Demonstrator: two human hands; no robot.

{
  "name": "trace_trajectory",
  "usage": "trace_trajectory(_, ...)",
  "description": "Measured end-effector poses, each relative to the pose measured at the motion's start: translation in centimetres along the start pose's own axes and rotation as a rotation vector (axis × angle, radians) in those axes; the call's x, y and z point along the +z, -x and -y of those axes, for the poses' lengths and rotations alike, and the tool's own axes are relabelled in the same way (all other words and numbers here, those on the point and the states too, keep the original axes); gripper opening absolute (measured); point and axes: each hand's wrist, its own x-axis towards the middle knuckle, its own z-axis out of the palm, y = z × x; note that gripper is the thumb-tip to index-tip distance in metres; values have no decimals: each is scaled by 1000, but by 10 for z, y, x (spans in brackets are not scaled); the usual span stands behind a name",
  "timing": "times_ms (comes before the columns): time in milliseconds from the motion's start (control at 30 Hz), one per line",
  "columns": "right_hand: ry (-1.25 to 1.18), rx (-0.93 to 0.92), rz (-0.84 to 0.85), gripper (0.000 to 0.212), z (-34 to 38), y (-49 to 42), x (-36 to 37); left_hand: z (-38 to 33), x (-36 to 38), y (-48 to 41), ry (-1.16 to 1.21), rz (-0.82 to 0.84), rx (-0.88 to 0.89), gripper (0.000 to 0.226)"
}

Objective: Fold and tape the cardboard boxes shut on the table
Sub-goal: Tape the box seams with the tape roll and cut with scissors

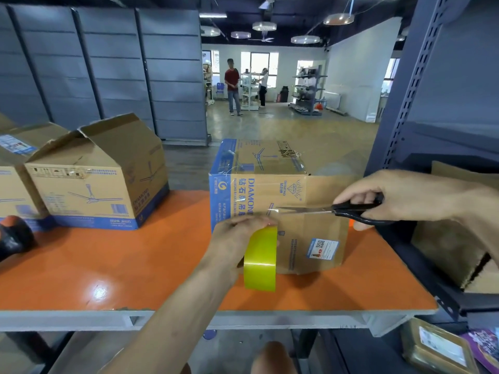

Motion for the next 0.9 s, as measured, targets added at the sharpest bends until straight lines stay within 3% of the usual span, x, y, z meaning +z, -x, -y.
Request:
trace_trajectory(133,65,-25,-42,40,7,13,-5,-5,-6,4,-20,16,22,9)
trace_trajectory(267,-126,-190,-415,44,29,8,3,-4,-20,20,-73,-11,84,11)
trace_trajectory(333,-110,-233,-626,45,41,-6,12,-12,-26,29,-51,-90,155,9)
trace_trajectory(400,-68,-246,-726,45,55,-28,21,-30,-29,34,-36,-141,241,12)
trace_trajectory(600,159,-195,-676,42,82,-82,37,-70,-43,24,-251,-275,531,21)
trace_trajectory(733,267,-202,-740,44,79,-95,44,-77,-65,12,-394,-378,611,15)
trace_trajectory(900,327,-220,-763,44,76,-94,53,-74,-74,-13,-678,-581,670,27)
